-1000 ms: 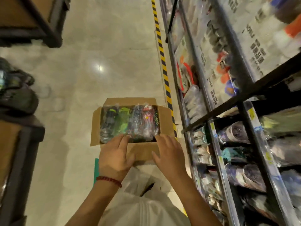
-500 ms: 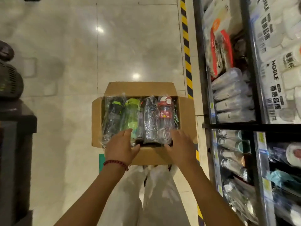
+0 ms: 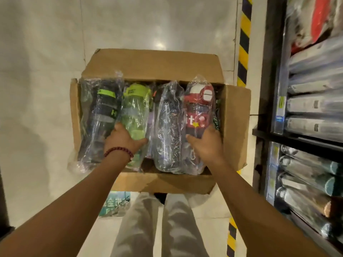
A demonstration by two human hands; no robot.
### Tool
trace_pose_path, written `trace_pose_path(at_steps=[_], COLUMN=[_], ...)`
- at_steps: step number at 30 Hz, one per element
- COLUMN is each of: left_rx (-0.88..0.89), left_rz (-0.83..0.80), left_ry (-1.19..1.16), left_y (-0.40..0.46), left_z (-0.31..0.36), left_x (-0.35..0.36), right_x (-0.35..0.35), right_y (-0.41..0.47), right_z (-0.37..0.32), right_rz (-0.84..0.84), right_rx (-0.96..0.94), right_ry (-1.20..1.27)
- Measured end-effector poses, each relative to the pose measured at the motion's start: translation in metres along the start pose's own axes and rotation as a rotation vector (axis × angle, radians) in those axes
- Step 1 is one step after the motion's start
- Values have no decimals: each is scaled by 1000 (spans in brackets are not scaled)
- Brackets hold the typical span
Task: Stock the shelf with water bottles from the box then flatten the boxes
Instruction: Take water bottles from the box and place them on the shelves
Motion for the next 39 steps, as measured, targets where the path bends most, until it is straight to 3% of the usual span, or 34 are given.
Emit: trace_pose_path(at_steps=[5, 19, 32, 39], left_rx=[-63, -11, 347, 560], left_rz=[92, 81, 88, 67], left_ry=[-123, -415, -636, -614], left_y=[11, -49, -251, -358], left_z=[1, 1, 3, -9], left_x=[10, -42, -144, -180], right_x=[5, -42, -115, -153], right_y=[10, -46, -268, -392], right_z=[-17, -17, -24, 9], right_rz=[87, 148, 157, 279], right_rx=[78, 131, -17, -116], right_ry=[241, 404, 708, 939])
Point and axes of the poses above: each hand's wrist, its own y-axis towards the middle knuckle, its own x-axis out of the palm, z = x × y, the point moved 1 cm from there along y, towards the middle knuckle, and after that the axes turned 6 degrees about x, right-handed, at the moved point
